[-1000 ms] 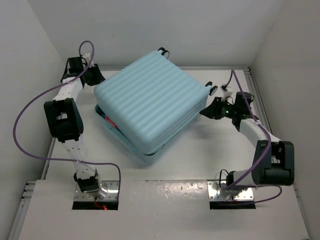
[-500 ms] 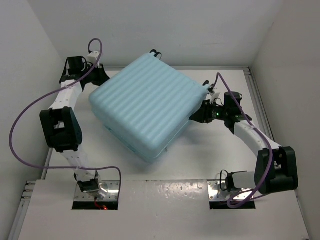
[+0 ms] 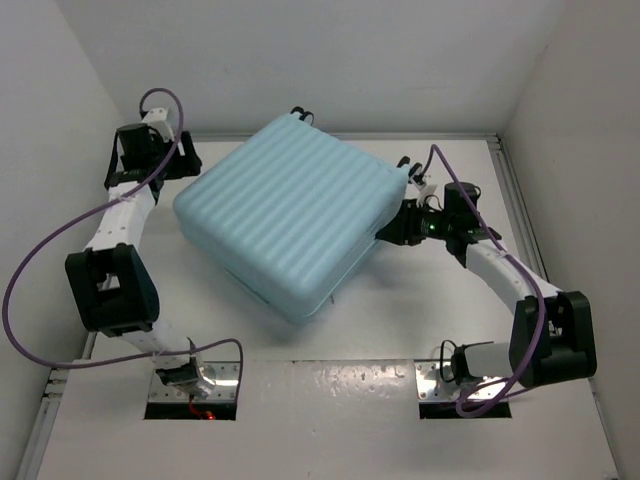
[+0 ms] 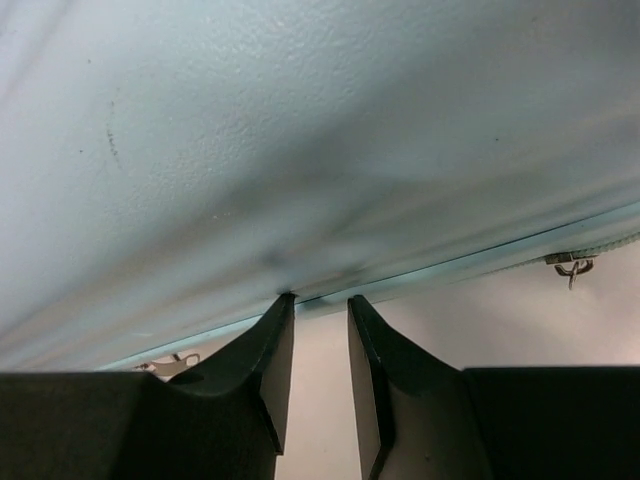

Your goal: Pack the luggage

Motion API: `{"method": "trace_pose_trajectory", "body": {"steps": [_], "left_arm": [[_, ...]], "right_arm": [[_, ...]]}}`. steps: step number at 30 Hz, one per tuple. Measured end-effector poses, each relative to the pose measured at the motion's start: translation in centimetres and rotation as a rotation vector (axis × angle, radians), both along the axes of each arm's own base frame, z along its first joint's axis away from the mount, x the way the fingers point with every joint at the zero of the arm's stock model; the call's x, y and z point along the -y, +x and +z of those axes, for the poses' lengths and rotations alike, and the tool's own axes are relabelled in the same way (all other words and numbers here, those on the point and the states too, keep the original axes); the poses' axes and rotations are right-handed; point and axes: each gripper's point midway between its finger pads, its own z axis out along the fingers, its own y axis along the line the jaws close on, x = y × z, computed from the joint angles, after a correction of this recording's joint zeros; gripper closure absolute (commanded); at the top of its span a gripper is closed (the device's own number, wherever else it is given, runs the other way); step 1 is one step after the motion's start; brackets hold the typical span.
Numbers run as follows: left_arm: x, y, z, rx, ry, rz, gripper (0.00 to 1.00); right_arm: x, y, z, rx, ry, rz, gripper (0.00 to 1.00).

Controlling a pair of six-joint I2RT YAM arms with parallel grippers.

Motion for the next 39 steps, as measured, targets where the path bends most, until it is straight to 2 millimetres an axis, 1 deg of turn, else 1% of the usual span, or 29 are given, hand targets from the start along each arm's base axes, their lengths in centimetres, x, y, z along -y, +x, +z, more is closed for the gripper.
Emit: {"method": "trace_pose_trajectory", "body": {"steps": [1, 3, 5, 6, 8, 9, 10, 12, 13, 14, 15, 16, 17, 20, 23, 24, 25, 26, 28, 30, 32, 34, 35, 37, 39], "left_arm": [[-0.9, -0.1, 0.5, 0.009, -0.008, 0.061, 0.2], [-2.8, -0.3, 2.3, 0.052, -0.008, 0.176, 0.18], [-4.5, -1.3, 5.1, 0.113, -0.004, 0.294, 0.22], [-5.6, -2.3, 6.8, 0.147, 0.0, 0.354, 0.23], [-7.4, -4.8, 9.7, 0.196, -0.011, 0.436, 0.34], [-8.2, -6.1, 10.7, 0.212, -0.015, 0.464, 0.39], [-9.2, -8.1, 11.6, 0.223, -0.017, 0.501, 0.5], [-10.4, -11.9, 11.7, 0.208, -0.019, 0.557, 0.61], [-10.7, -14.0, 11.0, 0.174, -0.018, 0.578, 0.72], [-10.6, -15.5, 10.1, 0.137, -0.025, 0.589, 0.78], [-10.2, -16.7, 8.9, 0.089, -0.029, 0.588, 0.84], [-9.8, -17.7, 7.5, 0.031, -0.033, 0.58, 0.94], [-9.3, -18.4, 6.2, -0.023, -0.044, 0.565, 1.0], [-7.1, -19.5, 0.8, -0.222, -0.122, 0.469, 1.0], [-3.8, -20.3, -5.2, -0.418, -0.243, 0.355, 1.0], [-2.6, -20.7, -6.6, -0.471, -0.269, 0.322, 1.0], [-0.9, -20.9, -7.6, -0.511, -0.293, 0.28, 1.0], [0.7, -20.9, -8.0, -0.53, -0.312, 0.23, 0.99], [3.4, -20.2, -7.9, -0.527, -0.341, 0.148, 0.94], [5.1, -18.9, -7.7, -0.503, -0.345, 0.104, 0.9], [5.7, -17.1, -7.5, -0.478, -0.351, 0.099, 0.85], [5.6, -15.9, -7.5, -0.487, -0.351, 0.127, 0.8], [5.5, -15.2, -7.4, -0.483, -0.348, 0.134, 0.73], [5.2, -13.8, -7.2, -0.468, -0.336, 0.151, 0.67], [5.0, -12.9, -7.0, -0.443, -0.332, 0.161, 0.58]], "right_arm": [[-0.1, 0.1, 0.1, 0.003, 0.001, -0.001, 0.71], [-0.4, 0.0, 0.1, 0.002, 0.005, -0.002, 0.71], [-0.5, -0.1, 0.0, -0.001, 0.013, -0.003, 0.71], [-0.5, -0.1, 0.0, 0.005, 0.016, -0.004, 0.71], [-0.6, -0.3, 0.1, 0.019, 0.023, -0.006, 0.71], [-0.6, -0.5, 0.1, 0.025, 0.028, -0.002, 0.71], [-0.8, -0.8, 0.1, 0.032, 0.032, 0.005, 0.71], [-1.1, -1.4, 0.3, 0.041, 0.04, 0.018, 0.71], [-1.3, -1.5, 0.5, 0.049, 0.044, 0.026, 0.71], [-1.4, -1.6, 0.7, 0.055, 0.047, 0.029, 0.71], [-1.4, -1.6, 0.8, 0.061, 0.05, 0.031, 0.71], [-1.4, -1.6, 0.9, 0.064, 0.051, 0.032, 0.71], [-1.5, -1.5, 0.9, 0.064, 0.052, 0.032, 0.71], [-1.5, -1.5, 1.0, 0.063, 0.056, 0.03, 0.71], [-1.5, -1.5, 1.0, 0.064, 0.057, 0.031, 0.7], [-1.5, -1.5, 1.0, 0.064, 0.057, 0.03, 0.7], [-1.5, -1.5, 1.0, 0.064, 0.056, 0.03, 0.68], [-1.5, -1.5, 1.1, 0.065, 0.056, 0.031, 0.66], [-1.5, -1.5, 1.1, 0.068, 0.057, 0.031, 0.62], [-1.5, -1.5, 1.2, 0.073, 0.059, 0.033, 0.6], [-1.5, -1.5, 1.4, 0.081, 0.06, 0.035, 0.58], [-1.6, -1.6, 1.7, 0.093, 0.06, 0.039, 0.57], [-1.6, -1.6, 1.8, 0.098, 0.059, 0.041, 0.57], [-1.6, -1.6, 1.9, 0.105, 0.058, 0.043, 0.57], [-1.5, -1.6, 1.9, 0.106, 0.057, 0.043, 0.57]]}}
